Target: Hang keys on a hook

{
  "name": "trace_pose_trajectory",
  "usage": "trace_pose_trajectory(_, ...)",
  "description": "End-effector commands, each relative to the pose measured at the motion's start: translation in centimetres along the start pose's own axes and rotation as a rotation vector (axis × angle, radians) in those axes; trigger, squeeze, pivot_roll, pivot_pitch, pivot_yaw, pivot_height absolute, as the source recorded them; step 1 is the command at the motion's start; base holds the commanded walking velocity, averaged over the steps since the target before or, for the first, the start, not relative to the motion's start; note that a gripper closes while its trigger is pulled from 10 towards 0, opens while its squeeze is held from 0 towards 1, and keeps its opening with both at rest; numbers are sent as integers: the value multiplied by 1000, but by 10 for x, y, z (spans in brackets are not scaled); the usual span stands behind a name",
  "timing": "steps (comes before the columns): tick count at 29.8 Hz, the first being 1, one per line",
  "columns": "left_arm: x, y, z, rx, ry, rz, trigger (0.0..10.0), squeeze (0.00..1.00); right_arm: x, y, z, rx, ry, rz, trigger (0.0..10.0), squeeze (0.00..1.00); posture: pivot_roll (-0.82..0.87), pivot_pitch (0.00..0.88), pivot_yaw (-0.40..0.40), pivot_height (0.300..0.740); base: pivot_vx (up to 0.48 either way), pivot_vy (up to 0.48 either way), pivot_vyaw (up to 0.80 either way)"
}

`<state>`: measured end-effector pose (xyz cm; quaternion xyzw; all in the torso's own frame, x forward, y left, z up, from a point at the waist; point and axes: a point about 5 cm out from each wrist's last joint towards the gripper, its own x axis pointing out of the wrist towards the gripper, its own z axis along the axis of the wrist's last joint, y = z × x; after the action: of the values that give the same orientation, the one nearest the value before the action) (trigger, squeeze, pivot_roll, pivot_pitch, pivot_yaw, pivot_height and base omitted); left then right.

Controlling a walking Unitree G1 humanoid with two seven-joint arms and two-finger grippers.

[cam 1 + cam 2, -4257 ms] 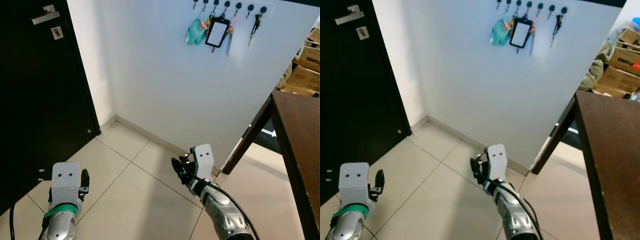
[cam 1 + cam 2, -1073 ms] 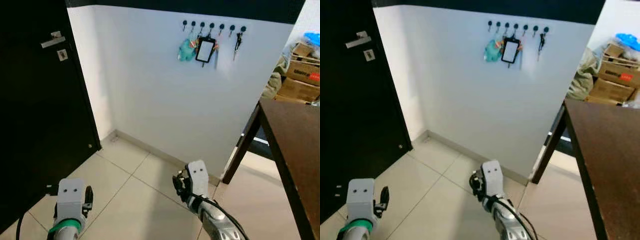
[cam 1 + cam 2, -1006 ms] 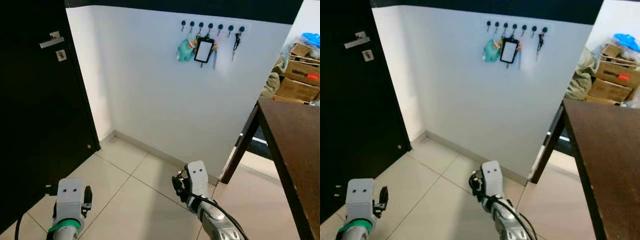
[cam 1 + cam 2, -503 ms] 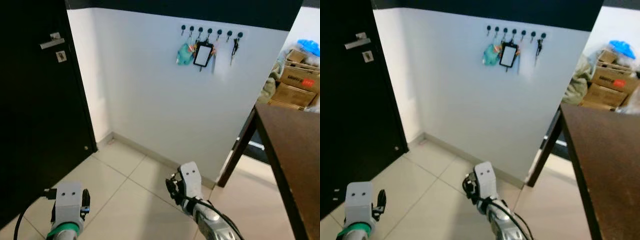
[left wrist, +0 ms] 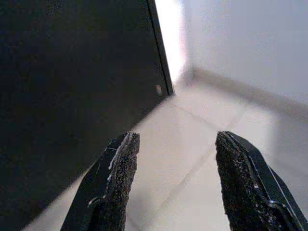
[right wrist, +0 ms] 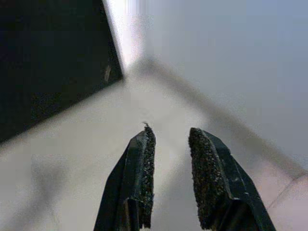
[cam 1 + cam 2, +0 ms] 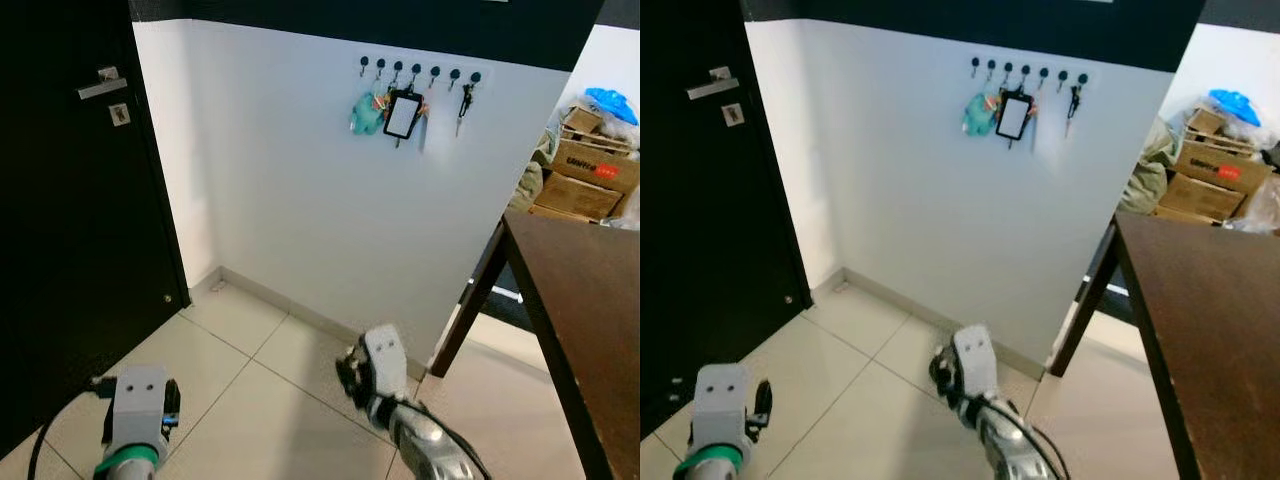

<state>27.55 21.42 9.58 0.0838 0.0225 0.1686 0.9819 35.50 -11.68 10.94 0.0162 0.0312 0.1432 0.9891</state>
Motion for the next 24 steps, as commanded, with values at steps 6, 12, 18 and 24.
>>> trace_pose_trajectory(6, 14, 12, 30, 17, -99, 9, 10000, 0, 7, -27, 27, -10, -69, -94, 10000, 0, -126, 13, 73, 740, 0, 0, 0)
trace_pose_trajectory(12, -24, 10, -15, 60, 44, -45, 10000, 0, -21, -31, -21, -43, 80, -94, 10000, 0, -127, 42, 80, 740, 0, 0, 0)
trace_pose_trajectory(18, -44, 9, -32, 40, 131, -36, 10000, 0, -30, -15, -38, -33, 115, -57, 10000, 0, -116, 50, 78, 740, 0, 0, 0)
trace_pose_trajectory(24, -25, -1, -16, 9, 78, -45, 10000, 0, -17, -8, -24, -29, 77, -32, 10000, 0, -121, 40, 75, 740, 0, 0, 0)
